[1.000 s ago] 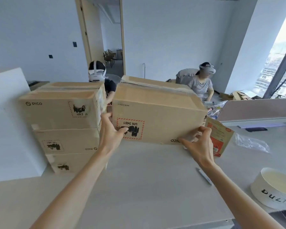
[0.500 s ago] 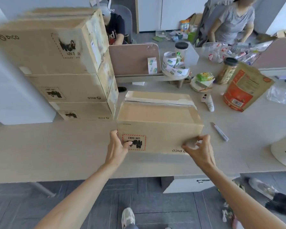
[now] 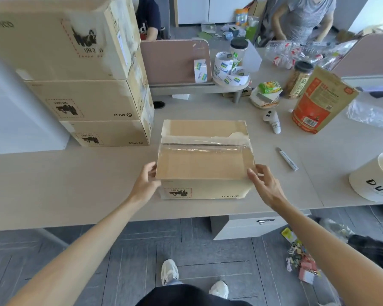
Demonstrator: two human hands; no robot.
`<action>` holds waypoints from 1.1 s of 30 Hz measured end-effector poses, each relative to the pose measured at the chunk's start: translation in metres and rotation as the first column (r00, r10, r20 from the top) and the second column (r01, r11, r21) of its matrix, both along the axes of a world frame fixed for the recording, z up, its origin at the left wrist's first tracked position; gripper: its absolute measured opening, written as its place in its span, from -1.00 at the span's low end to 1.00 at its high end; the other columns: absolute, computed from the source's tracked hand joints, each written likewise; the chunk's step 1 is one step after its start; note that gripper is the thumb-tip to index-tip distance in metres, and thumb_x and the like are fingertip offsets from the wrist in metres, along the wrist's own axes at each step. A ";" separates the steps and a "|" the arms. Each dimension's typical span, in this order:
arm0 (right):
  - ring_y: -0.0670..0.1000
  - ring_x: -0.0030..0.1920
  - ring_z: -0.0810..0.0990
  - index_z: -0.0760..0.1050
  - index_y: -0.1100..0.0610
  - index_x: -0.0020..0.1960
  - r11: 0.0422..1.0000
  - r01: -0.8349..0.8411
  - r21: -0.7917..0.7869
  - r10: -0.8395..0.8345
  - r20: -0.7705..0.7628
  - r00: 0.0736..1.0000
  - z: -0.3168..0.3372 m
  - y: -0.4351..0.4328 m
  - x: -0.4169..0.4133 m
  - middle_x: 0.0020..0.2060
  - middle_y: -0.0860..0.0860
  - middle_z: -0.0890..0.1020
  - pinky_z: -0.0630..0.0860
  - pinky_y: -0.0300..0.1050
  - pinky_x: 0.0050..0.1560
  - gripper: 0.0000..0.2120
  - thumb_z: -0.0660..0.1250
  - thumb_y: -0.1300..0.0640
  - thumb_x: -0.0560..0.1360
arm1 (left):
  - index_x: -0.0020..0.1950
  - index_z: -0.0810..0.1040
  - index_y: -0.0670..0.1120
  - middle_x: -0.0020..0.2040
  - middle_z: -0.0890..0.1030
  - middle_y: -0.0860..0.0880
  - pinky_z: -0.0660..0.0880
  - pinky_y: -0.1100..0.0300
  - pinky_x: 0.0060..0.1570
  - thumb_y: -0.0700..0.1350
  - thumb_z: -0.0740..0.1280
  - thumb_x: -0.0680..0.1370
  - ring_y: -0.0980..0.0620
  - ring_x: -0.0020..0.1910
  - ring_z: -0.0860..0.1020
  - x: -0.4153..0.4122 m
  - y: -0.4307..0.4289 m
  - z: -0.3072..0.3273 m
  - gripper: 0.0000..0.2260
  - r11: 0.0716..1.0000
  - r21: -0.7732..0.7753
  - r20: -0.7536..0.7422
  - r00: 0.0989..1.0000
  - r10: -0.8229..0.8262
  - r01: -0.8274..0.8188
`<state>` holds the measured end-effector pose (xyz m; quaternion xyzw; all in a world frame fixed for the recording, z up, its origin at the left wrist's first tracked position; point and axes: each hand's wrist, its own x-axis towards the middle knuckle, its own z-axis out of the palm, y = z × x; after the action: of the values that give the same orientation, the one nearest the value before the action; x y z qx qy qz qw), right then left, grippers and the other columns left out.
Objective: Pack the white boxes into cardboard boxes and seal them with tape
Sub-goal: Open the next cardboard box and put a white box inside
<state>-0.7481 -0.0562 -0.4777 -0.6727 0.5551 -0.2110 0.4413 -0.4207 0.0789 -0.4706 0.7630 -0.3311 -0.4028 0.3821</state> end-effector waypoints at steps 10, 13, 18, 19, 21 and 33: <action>0.05 0.09 0.63 0.62 0.19 0.02 0.960 0.216 0.176 -0.250 0.196 0.948 0.035 -0.040 0.012 -0.03 0.07 0.68 0.56 0.06 0.17 -0.52 0.24 -0.23 0.56 | 0.51 0.18 0.00 0.36 0.46 0.06 0.37 -0.07 0.34 -0.13 0.30 0.46 0.03 0.28 0.45 0.012 -0.029 0.051 -0.38 0.983 -0.164 -0.224 0.974 0.039 -0.078; 0.04 0.03 0.64 0.59 0.19 -0.03 0.933 0.229 0.278 -0.299 0.247 0.922 0.046 -0.044 0.012 -0.04 0.10 0.68 0.57 0.03 0.12 -0.54 0.20 -0.21 0.59 | 0.49 0.21 -0.01 0.25 0.48 0.04 0.46 -0.09 0.24 -0.10 0.20 0.63 0.03 0.18 0.49 0.013 -0.033 0.057 -0.57 0.967 -0.204 -0.207 0.972 0.108 -0.151; 0.07 0.02 0.64 0.60 0.16 -0.07 0.908 0.053 0.415 -0.157 0.220 0.963 0.062 -0.049 0.001 -0.07 0.09 0.70 0.55 0.01 0.09 -0.38 0.02 -0.33 0.59 | 0.11 0.59 0.06 -0.02 0.55 -0.08 0.54 0.21 -0.21 -0.03 0.11 0.66 0.06 -0.18 0.56 0.017 -0.027 0.070 -0.74 0.981 -0.176 -0.127 0.990 0.059 -0.081; 0.07 0.04 0.64 0.62 0.14 0.03 0.888 -0.023 0.460 -0.082 0.207 0.975 0.067 -0.048 -0.001 -0.03 0.09 0.70 0.54 0.01 0.11 -0.38 0.03 -0.34 0.58 | 0.08 0.62 0.06 -0.01 0.58 -0.07 0.54 0.22 -0.21 -0.01 0.12 0.65 0.03 -0.16 0.57 0.019 -0.025 0.072 -0.73 0.987 -0.157 -0.090 0.996 0.010 -0.024; 0.10 0.04 0.64 0.59 0.13 0.10 0.846 -0.122 0.519 0.029 0.184 0.982 0.076 -0.047 -0.004 0.00 0.10 0.70 0.54 0.04 0.14 -0.49 0.13 -0.27 0.58 | 0.07 0.65 0.08 0.01 0.59 -0.03 0.54 0.16 -0.10 0.06 0.13 0.63 -0.03 -0.11 0.57 0.022 -0.022 0.074 -0.71 0.991 -0.113 -0.044 0.996 -0.075 0.070; -0.06 0.17 0.59 0.62 0.05 0.17 0.828 -0.396 0.396 0.480 -0.138 0.866 0.076 -0.042 -0.005 0.11 -0.04 0.67 0.53 0.00 0.24 -0.44 0.45 -0.31 0.33 | 0.12 0.58 -0.05 -0.11 0.69 -0.14 0.58 0.22 -0.06 -0.10 0.31 0.60 -0.02 -0.09 0.66 0.017 -0.006 0.084 -0.87 0.883 0.095 0.040 0.885 -0.464 0.459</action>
<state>-0.7527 -0.0979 -0.4021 -0.7117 0.4609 0.0801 0.5241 -0.4037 0.0726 -0.3870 0.6895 -0.4976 -0.4720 0.2328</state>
